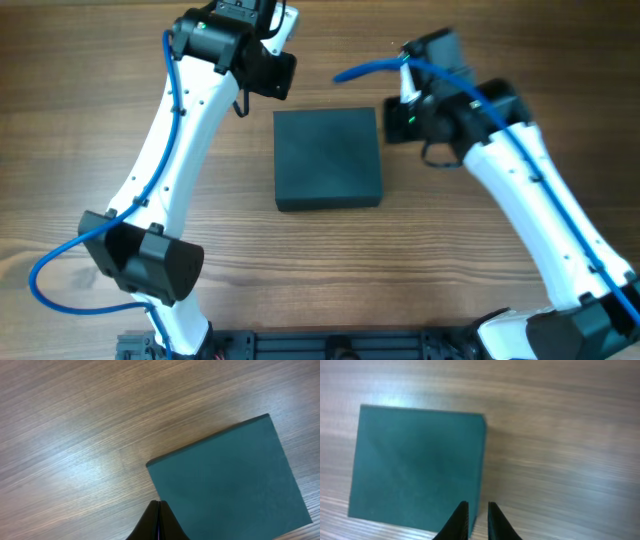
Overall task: Pack container
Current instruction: 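Press down on the closed lid top with both grippers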
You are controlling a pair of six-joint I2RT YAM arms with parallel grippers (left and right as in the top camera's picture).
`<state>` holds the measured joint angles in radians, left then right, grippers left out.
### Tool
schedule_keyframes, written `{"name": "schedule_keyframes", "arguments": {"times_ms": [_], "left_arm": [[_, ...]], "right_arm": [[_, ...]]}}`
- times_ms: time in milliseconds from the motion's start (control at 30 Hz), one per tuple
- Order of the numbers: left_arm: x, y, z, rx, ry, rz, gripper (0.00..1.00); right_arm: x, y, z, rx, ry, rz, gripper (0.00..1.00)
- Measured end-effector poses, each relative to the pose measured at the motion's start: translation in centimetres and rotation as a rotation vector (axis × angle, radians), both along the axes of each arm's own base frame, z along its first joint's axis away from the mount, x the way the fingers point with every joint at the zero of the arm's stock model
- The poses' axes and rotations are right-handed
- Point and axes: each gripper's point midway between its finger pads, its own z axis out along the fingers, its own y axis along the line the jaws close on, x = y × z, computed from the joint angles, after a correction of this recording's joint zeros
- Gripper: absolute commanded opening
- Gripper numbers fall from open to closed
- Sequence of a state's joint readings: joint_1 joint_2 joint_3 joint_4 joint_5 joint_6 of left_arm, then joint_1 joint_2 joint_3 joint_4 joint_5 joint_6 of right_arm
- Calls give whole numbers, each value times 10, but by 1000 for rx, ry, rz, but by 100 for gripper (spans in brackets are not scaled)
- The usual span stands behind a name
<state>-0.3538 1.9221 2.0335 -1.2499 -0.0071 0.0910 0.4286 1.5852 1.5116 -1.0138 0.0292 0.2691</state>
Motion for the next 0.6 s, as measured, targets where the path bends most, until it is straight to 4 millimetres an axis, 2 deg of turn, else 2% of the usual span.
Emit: {"name": "schedule_keyframes", "arguments": {"times_ms": [67, 367, 467, 600], "left_arm": [[2, -3, -10, 6, 22, -6, 4], [12, -12, -76, 42, 158, -15, 4], [12, -17, -89, 36, 189, -24, 4], [12, -22, -98, 32, 207, -34, 4]], "right_arm": [[-10, 14, -23, -8, 24, 41, 14], [-27, 30, -63, -30, 68, 99, 15], [-32, 30, -79, -45, 96, 104, 15], [-34, 28, -94, -60, 127, 101, 16]]}}
